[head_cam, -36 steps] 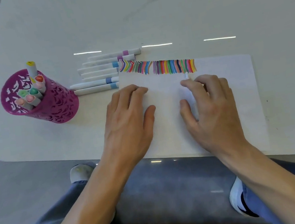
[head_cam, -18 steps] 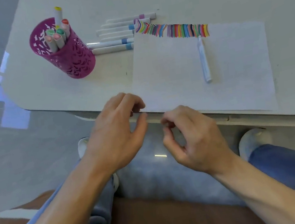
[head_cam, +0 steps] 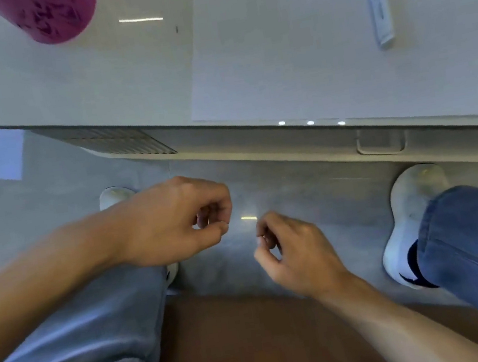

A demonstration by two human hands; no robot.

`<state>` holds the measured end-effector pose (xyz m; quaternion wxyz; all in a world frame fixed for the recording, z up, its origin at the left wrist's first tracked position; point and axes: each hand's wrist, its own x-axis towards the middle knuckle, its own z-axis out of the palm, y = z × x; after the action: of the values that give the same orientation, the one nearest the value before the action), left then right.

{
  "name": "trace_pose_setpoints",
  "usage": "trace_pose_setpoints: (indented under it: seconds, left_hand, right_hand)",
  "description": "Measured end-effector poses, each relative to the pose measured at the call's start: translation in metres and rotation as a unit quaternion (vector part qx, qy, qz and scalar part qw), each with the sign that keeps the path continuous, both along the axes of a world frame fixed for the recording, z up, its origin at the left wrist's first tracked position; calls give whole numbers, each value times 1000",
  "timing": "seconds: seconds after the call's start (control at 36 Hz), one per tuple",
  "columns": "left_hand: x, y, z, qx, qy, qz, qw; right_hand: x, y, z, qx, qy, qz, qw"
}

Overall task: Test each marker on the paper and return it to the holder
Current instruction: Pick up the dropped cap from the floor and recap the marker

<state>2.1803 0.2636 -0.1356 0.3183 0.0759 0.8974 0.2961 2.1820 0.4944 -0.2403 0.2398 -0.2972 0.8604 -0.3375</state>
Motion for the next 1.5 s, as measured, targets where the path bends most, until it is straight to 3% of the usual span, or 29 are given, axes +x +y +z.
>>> trace_pose_setpoints:
  seconds: [0.22, 0.61, 0.86, 1.11, 1.5]
  left_hand:
    - [15, -28, -59, 30, -4, -13, 999]
    - [40, -62, -149, 5, -16, -65, 998]
    - [45, -74, -175, 23, -42, -77, 996]
    - [51, -80, -194, 5, 68, -152, 986]
    - [63, -89, -225, -7, 63, -207, 976]
  right_hand:
    - [24, -10, -59, 27, -65, -5, 998]
    - [67, -23, -162, 126, -165, 91, 974]
    - [76, -26, -187, 120, -163, 83, 976]
    - [79, -43, -205, 108, -174, 149, 968]
    - [100, -52, -227, 174, -219, 186, 942]
